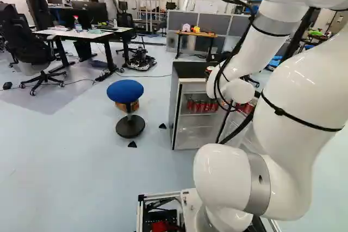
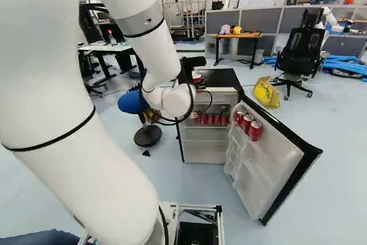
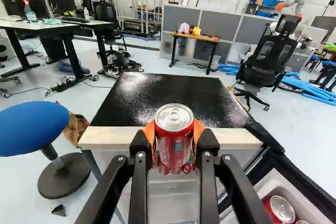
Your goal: Grab a drink from the fridge
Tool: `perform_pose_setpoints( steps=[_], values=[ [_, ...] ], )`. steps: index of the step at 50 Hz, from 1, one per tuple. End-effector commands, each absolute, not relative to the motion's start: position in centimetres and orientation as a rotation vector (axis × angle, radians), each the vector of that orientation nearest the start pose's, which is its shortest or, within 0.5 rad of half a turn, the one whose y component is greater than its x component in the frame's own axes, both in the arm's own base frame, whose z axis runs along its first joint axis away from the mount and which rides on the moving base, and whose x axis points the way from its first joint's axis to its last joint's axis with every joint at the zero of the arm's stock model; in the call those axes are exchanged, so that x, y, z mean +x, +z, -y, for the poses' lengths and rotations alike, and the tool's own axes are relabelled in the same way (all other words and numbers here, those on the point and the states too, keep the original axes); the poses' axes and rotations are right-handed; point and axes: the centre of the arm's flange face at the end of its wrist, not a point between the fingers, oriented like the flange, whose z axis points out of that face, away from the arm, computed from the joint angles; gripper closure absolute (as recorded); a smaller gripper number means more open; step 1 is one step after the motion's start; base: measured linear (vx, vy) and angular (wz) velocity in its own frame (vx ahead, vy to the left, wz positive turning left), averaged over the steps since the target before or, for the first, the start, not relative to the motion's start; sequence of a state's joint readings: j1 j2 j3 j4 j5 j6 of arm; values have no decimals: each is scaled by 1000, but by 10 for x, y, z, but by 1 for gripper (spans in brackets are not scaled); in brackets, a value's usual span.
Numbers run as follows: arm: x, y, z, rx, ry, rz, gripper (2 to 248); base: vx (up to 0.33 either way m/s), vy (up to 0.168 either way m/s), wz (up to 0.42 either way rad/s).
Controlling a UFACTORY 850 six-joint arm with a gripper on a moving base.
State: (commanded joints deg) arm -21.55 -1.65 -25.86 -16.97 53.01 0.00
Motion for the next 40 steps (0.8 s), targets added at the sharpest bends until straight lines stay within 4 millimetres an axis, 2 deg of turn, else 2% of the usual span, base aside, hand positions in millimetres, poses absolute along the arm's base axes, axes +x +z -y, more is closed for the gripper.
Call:
perform_pose_setpoints(
  steps=[40],
  values=[
    [438,436,125,-2622,-2003,-25,157,0,0,0]
  ],
)
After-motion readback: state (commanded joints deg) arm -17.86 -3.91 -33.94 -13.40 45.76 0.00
